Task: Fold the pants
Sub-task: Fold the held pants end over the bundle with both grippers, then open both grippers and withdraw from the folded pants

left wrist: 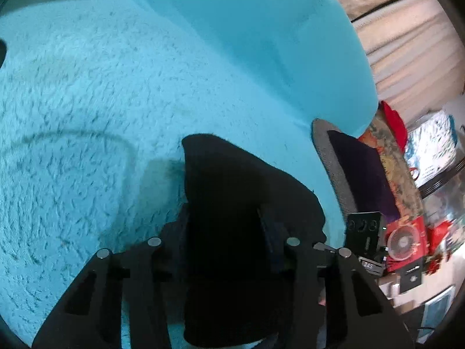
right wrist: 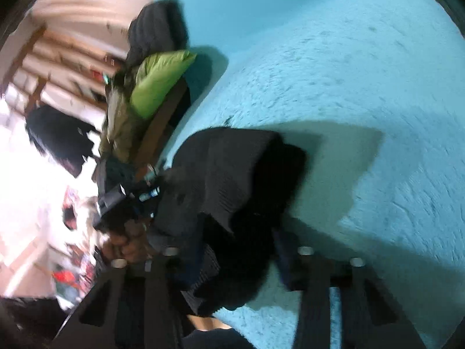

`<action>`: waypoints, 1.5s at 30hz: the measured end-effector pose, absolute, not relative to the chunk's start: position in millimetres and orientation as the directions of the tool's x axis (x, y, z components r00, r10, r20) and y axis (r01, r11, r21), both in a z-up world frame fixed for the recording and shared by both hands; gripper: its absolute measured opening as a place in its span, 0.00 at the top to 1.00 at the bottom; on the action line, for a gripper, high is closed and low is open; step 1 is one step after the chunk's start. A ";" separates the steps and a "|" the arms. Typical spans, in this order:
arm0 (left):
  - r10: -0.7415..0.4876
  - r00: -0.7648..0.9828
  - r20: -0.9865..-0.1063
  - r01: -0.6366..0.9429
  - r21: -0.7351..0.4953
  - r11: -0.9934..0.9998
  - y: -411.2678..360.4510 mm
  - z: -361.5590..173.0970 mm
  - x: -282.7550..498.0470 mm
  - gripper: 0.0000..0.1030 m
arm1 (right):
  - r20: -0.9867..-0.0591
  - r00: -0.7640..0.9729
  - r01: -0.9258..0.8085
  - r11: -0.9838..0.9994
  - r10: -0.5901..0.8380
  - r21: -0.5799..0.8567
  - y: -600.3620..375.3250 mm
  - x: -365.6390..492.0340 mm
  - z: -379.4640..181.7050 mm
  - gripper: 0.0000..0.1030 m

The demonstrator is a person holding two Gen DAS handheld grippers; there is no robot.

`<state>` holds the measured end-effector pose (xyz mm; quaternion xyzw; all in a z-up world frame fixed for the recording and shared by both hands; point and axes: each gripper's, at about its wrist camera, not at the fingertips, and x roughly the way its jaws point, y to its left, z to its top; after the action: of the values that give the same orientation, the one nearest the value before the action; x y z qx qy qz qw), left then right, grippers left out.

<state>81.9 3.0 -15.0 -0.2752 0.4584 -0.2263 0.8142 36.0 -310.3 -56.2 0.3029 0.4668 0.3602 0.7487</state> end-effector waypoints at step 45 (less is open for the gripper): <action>-0.183 0.736 -0.652 0.208 -0.040 0.977 -105.1 24.2 76.8 0.17 | -0.645 0.763 0.101 0.994 -0.049 0.044 -322.8 -38.3 -14.7 0.15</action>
<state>76.8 -105.1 24.2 0.0179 0.3482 -0.1049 0.9314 -38.3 -322.8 -14.7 0.0379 0.3422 -0.0401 0.9380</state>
